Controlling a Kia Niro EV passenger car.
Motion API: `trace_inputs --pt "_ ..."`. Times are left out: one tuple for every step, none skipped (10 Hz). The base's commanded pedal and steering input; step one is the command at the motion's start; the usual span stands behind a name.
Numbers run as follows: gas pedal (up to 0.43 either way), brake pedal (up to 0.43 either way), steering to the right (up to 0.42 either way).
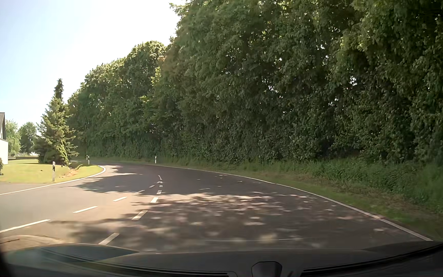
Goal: Follow the waypoints while adhering to traffic rules and regulations
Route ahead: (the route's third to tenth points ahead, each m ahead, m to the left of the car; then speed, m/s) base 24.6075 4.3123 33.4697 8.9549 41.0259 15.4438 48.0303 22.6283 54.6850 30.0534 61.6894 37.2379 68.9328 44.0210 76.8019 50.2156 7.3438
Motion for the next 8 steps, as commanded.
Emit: trace_inputs --pt "0.268 0.006 -0.065" --pt "0.268 0.006 -0.065" --pt "0.268 0.012 -0.065" --pt "0.268 0.006 -0.064" --pt "0.268 0.006 -0.064" --pt "0.268 0.006 -0.064" --pt "0.268 0.006 -0.064" --pt "0.268 0.006 -0.064"
